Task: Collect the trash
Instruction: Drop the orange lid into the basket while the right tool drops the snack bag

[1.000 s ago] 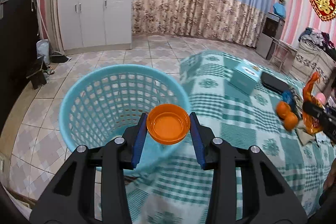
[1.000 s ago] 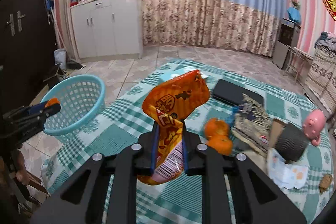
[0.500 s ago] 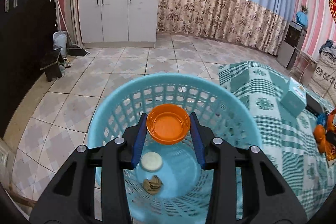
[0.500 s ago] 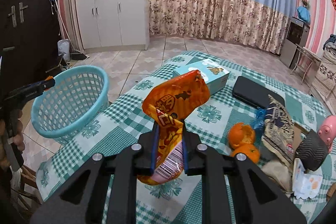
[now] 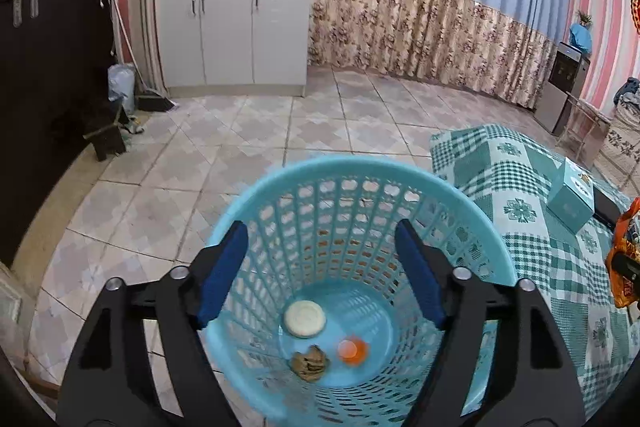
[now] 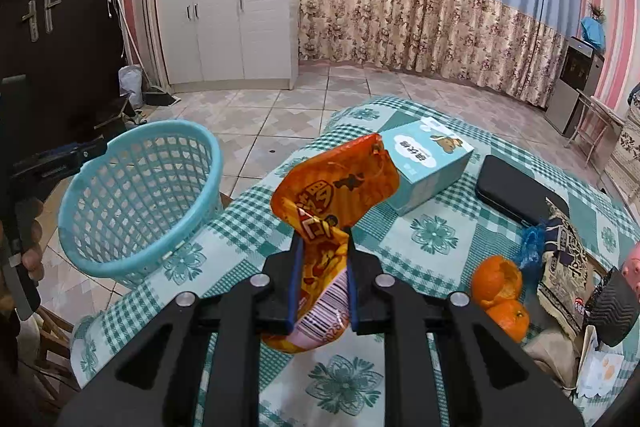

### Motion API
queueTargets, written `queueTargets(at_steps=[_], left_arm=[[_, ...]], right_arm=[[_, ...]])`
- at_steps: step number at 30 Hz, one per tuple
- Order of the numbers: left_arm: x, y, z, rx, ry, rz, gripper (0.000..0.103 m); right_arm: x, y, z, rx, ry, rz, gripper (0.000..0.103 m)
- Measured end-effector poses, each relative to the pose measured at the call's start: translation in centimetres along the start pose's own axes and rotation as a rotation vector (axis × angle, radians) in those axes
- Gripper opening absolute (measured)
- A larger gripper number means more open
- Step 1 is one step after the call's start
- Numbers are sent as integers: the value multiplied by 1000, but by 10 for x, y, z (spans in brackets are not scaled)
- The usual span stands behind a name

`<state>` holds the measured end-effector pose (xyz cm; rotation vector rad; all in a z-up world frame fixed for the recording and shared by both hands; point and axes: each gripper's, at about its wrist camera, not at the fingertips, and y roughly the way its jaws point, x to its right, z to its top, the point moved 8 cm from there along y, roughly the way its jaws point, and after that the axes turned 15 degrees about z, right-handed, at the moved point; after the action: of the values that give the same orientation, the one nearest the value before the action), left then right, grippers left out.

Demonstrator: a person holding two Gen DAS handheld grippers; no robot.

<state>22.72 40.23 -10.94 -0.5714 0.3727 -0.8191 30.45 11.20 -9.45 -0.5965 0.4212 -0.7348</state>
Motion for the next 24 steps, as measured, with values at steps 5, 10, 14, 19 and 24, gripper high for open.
queueTargets(at_steps=[5,10,14,19,24], left_arm=[[-25,-14,5,23,-38,51,93],[-49,-16,-5,16,-62,81,95],[-69,-9,-13,3,-75,120,95],[-98,-1,-20,-27,-160,127,95],[-115,6,-27,-43,-187,153,95]], right_arm=[[-20,11,20,5,-13,47,19],[-64,38,41,-7,-96,83,18],[-98,61,48,-34,-151,116,18],[-129,91,52,-81,-191,155,19],[-149,117,39,-143,-214,191,22]])
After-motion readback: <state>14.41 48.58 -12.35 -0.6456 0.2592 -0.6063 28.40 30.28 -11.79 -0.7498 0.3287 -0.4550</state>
